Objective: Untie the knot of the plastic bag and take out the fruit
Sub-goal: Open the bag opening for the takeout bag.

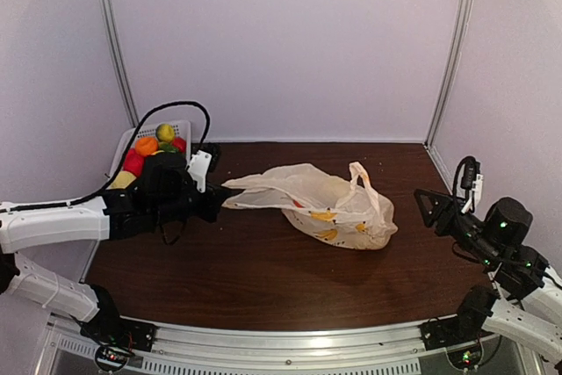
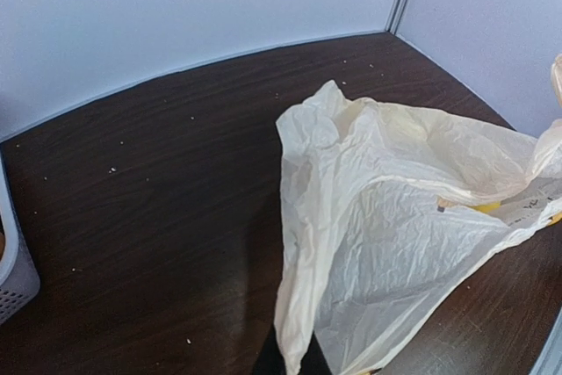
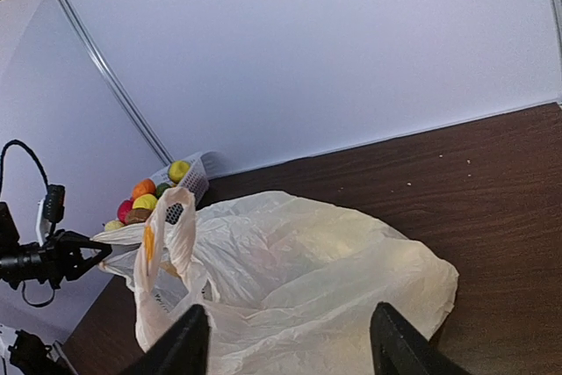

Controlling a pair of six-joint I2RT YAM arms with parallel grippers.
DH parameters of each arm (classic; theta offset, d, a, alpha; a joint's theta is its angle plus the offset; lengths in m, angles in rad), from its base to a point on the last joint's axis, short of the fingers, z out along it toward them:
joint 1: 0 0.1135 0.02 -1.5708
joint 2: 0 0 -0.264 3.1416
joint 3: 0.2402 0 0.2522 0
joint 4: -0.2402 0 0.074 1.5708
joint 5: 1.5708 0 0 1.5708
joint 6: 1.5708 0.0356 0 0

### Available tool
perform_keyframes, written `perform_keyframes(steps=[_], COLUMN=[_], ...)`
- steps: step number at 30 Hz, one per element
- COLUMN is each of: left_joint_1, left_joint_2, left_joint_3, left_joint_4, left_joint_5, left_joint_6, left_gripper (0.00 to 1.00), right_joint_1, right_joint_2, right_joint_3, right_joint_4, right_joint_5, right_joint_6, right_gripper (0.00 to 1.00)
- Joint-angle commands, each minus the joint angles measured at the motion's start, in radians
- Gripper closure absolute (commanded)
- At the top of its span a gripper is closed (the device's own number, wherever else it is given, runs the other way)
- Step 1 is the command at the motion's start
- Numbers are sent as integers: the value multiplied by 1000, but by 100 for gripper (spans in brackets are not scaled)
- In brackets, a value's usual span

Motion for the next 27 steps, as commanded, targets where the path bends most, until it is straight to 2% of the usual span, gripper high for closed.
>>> perform_keyframes(steps=[1,7,11,15,18,23,27], left_joint_1=[2,2,2,3,2,2,2], left_joint_2=[-48,-112,-154,-173,-170,-167,-171], left_joint_3=[-64,-172,-233,-266,-268,-268,-267], left_joint_4=[114,201,254,275,265,256,252], left_joint_5=[57,112,144,157,157,157,157], left_joint_6=[-9,36,65,79,88,89,89], left_gripper=[100,100,100,100,100,100,100], right_joint_1=[2,2,2,3,7,30,44], right_joint_2=[92,410,635,792,879,951,995], right_joint_3=[140,380,521,636,705,727,736], right_joint_4=[-123,-201,-228,-218,-206,-135,-136], right_joint_5=[92,28,-51,-183,-309,-418,-424], right_joint_6=[-65,-150,-208,-249,-263,-239,-236], right_gripper=[29,14,11,6,4,3,10])
